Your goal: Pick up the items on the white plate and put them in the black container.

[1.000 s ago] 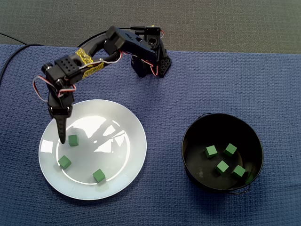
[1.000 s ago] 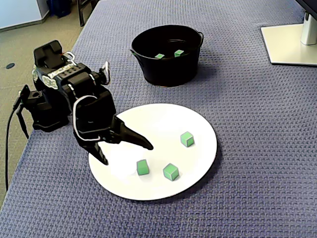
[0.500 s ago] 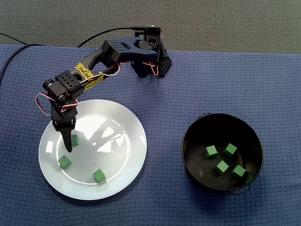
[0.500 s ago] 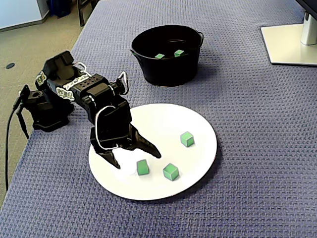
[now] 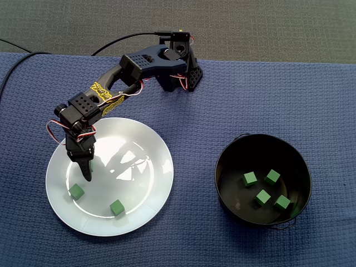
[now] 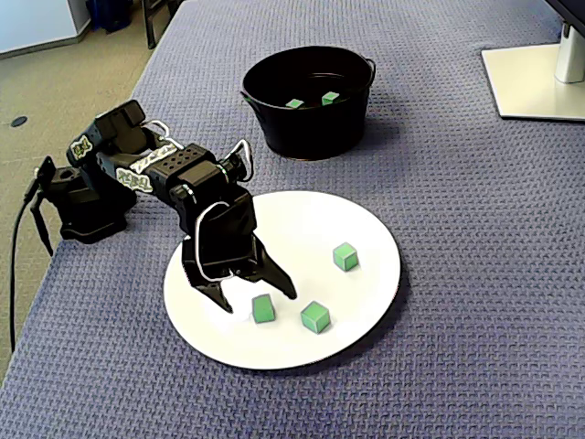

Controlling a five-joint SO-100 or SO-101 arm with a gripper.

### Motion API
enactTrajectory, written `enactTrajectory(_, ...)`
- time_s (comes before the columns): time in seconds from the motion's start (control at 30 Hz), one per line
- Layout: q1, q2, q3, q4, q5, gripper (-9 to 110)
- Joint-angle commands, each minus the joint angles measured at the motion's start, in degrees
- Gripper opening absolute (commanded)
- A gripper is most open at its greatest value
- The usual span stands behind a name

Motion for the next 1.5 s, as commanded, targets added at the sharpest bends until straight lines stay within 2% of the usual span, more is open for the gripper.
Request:
enactTrajectory(0.0,-1.0,0.6,-3.0,0.5,1.0,29)
enactTrajectory(0.3,-0.7,-0.1,-3.5,-0.5,1.1,26)
enactTrajectory(0.37,-0.7,-0.4,-3.7,-0.5,1.2,19)
enactTrajectory(0.47,-0.7,-0.6,-3.9,-0.8,2.0,0)
enactTrajectory(0.87,0.2,0.5,-6.2,0.2,2.6,0)
enactTrajectory(1.03,2.8,15.1,-8.2,1.1,6.5,0)
enactTrajectory(1.23,2.3,46.9,-0.7,-0.1,10.6,0)
enactTrajectory(1.37,-6.9,65.9,4.8,-4.5,12.9,0)
enactTrajectory(1.47,-19.5,77.6,11.2,-10.4,13.0,0)
